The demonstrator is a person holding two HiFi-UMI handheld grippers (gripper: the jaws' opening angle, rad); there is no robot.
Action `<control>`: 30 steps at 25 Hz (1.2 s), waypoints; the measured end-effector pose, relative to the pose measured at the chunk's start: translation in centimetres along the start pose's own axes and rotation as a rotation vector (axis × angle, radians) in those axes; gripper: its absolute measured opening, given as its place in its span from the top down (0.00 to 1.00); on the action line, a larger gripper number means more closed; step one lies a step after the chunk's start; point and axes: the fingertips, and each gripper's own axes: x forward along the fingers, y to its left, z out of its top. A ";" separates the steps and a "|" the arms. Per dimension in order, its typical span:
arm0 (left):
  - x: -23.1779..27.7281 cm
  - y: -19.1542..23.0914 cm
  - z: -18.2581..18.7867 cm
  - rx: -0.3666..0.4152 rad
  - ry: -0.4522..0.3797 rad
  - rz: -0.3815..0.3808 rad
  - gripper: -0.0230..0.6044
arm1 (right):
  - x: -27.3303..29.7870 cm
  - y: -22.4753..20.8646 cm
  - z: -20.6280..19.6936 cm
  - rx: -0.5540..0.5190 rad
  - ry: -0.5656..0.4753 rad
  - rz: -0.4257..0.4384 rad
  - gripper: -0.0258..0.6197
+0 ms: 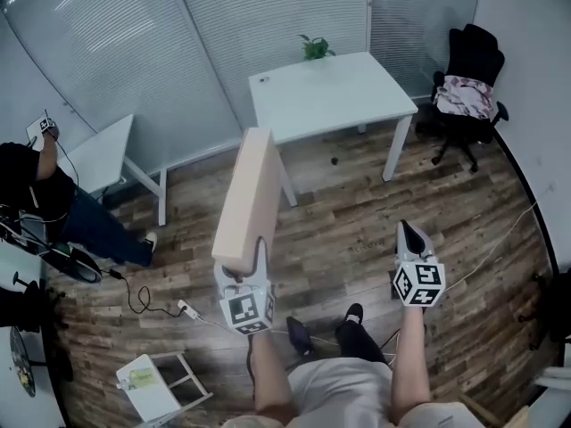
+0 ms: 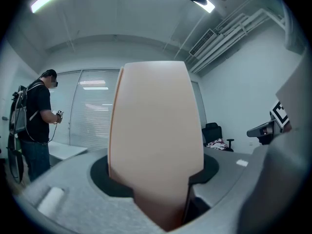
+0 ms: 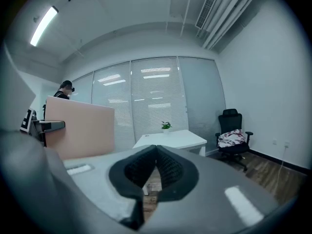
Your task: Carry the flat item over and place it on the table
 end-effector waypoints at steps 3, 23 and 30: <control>2.5 -1.1 0.5 -0.001 -0.010 0.016 0.51 | 2.5 -2.8 0.6 0.029 -0.017 0.016 0.96; 10.1 -5.2 3.9 0.028 -0.008 0.103 0.51 | 11.1 -12.1 3.2 0.141 -0.092 0.113 0.96; 11.8 -6.4 4.3 0.017 -0.040 0.109 0.51 | 12.3 -13.0 4.8 0.102 -0.113 0.126 0.96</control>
